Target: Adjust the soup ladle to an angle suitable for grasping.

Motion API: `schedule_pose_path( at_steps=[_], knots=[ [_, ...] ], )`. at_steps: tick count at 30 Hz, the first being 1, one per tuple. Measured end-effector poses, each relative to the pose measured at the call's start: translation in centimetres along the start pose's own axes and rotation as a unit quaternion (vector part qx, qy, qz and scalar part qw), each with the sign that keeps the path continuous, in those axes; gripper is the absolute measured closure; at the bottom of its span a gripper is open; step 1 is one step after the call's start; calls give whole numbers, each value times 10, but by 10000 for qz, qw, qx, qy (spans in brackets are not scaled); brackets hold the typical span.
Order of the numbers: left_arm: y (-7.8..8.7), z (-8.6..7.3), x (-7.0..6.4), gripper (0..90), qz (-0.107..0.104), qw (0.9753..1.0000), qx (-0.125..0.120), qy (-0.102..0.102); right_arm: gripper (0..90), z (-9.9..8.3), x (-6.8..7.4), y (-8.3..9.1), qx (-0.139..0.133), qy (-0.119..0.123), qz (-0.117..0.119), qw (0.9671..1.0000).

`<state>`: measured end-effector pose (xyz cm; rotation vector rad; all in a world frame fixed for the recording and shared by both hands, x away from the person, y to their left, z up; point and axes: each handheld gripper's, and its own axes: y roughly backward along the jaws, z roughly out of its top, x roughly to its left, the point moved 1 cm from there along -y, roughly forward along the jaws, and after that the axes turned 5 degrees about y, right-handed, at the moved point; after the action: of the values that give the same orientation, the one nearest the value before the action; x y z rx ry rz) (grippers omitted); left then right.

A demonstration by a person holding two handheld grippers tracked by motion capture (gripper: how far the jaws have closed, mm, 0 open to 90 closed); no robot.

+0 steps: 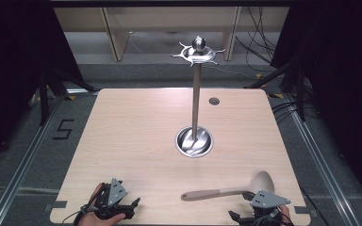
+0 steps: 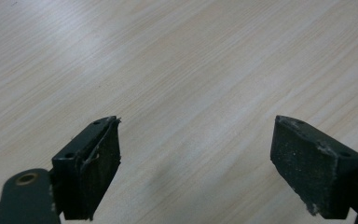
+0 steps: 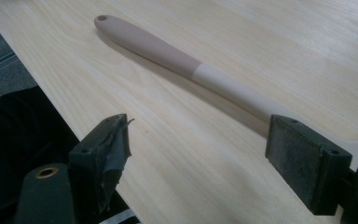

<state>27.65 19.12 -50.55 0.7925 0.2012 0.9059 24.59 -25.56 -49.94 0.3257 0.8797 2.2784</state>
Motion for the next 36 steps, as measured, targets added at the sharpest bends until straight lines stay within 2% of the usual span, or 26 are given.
schedule_pose_path(
  at_steps=[4, 6, 11, 17, 19, 21, 23, 24, 25, 30, 31, 36],
  knots=[
    [0, 0, 0, 156, -4, 10000, 1, 0, 225, 0, 0, 0, -15, 69, 12, 10000],
    [0, 0, 0, 155, -2, 10000, -4, 7, 225, 0, 0, -1, -2, 28, 108, 9999],
    [0, 0, 0, 155, -4, 10000, -2, 21, 225, 1, 0, -1, -20, 63, -3, 10000],
    [0, -1, -1, 155, 8, 10000, -30, 47, 224, 1, 0, -2, -18, 31, 138, 9999],
    [-1, -1, -1, 155, 3, 10000, -30, 39, 219, 1, 0, -1, -58, 80, -11, 10000],
    [-1, -1, -1, 155, 13, 10000, -32, 47, 213, 2, -1, -2, -57, 52, 162, 9998],
    [-1, -1, -1, 155, 13, 10000, -31, 55, 211, 2, 0, -1, -38, 57, 194, 9998],
    [-1, -1, -2, 156, -3, 9999, -27, 145, 206, 2, 0, -1, -45, 50, 181, 9998],
    [-1, -1, -2, 156, -14, 9999, -30, 136, 194, 3, 0, 0, -100, 94, 69, 9999],
    [-2, -1, -2, 155, -18, 9999, -36, 118, 185, 4, 0, 0, -82, 107, 150, 9998],
    [-2, -1, -2, 155, -19, 9999, -28, 99, 185, 5, -1, -1, -131, 182, 66, 9997],
    [-2, -2, -2, 156, 18, 10000, -17, 96, 196, 11, -4, 0, -48, 371, 38, 9993]
  ],
)
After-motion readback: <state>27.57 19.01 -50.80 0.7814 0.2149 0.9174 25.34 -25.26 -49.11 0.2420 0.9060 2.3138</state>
